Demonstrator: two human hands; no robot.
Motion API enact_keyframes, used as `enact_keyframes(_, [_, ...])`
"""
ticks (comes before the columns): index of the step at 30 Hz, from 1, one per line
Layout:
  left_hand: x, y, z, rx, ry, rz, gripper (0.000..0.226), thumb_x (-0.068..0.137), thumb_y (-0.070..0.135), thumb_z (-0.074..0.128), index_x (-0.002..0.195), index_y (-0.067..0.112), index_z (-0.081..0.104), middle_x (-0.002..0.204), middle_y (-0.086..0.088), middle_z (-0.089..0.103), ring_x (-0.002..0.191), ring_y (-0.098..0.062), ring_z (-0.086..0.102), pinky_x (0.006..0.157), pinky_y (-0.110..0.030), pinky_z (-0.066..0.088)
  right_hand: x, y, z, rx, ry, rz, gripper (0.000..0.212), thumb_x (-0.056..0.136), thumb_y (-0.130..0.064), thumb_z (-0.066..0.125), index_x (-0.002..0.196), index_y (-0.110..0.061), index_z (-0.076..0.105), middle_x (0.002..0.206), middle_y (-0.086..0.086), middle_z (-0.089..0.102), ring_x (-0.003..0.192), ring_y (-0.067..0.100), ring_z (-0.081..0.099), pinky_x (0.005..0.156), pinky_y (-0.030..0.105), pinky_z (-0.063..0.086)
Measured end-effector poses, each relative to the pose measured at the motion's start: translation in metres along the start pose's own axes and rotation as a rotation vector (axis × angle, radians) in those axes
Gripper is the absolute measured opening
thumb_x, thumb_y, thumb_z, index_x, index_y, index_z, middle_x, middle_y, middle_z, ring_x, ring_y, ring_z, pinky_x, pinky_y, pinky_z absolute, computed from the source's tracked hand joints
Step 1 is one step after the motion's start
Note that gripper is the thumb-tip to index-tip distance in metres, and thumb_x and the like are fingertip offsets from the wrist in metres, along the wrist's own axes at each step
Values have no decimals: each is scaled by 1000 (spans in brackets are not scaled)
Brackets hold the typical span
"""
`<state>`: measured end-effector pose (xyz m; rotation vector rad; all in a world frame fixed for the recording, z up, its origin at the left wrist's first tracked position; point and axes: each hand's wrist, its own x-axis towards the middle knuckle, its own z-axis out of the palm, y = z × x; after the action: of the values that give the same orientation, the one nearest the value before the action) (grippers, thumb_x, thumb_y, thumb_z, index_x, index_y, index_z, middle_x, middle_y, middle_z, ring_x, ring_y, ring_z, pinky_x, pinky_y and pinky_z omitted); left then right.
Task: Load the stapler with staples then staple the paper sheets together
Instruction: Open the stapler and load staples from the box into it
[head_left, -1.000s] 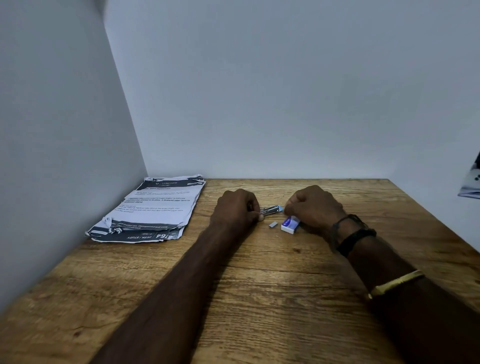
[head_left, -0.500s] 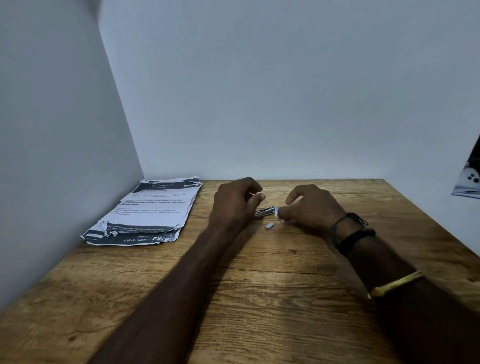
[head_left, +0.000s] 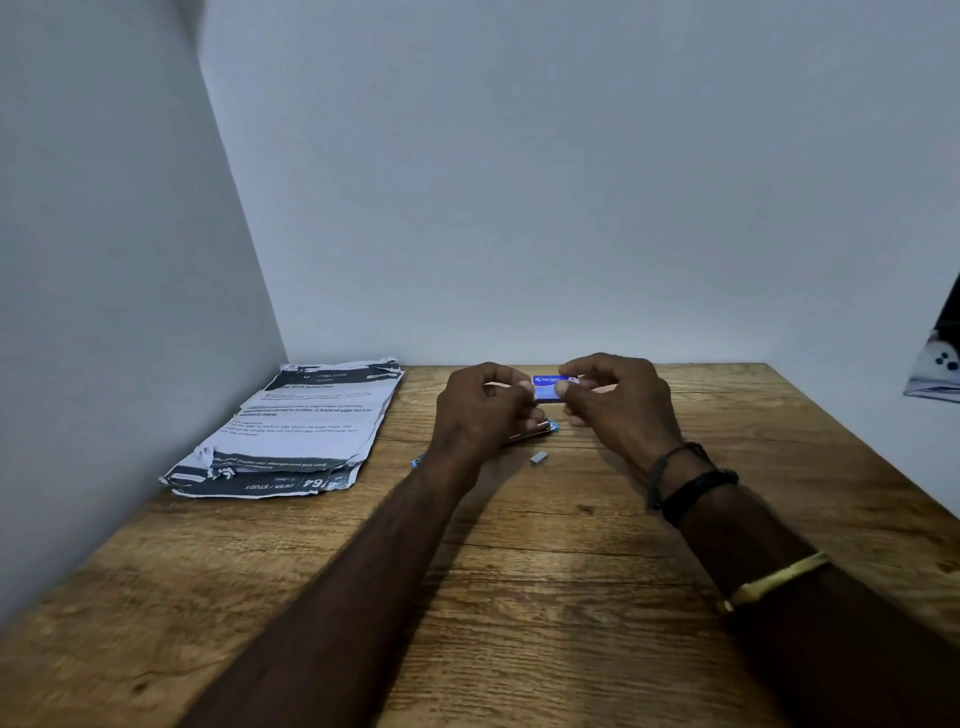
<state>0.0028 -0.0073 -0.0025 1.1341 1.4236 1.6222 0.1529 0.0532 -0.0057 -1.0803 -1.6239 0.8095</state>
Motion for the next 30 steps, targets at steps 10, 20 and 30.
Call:
enact_keyframes(10, [4,-1,-4,-183,123,-29,25,73,0,85,83,4,62,88,-29,73,79,-39,75,80,-43,62,2,4,7,303,-138,-13,27,86,7,71,108,-7,76,102,15,71,78,26,79,77,36,64])
enact_keyframes(20, [16,-4,-13,-261,95,-125,12,81,-4,77,86,-10,67,77,-21,71,63,-23,73,68,-26,64,6,11,4,411,-164,33,29,82,7,76,107,-6,75,107,20,69,90,34,77,83,42,63])
enact_keyframes(30, [18,-5,-14,-151,81,-188,22,92,6,67,103,-13,68,75,-17,71,59,-19,68,56,-23,60,7,11,3,496,-230,125,14,90,3,69,96,-6,77,96,17,76,90,29,78,76,34,64])
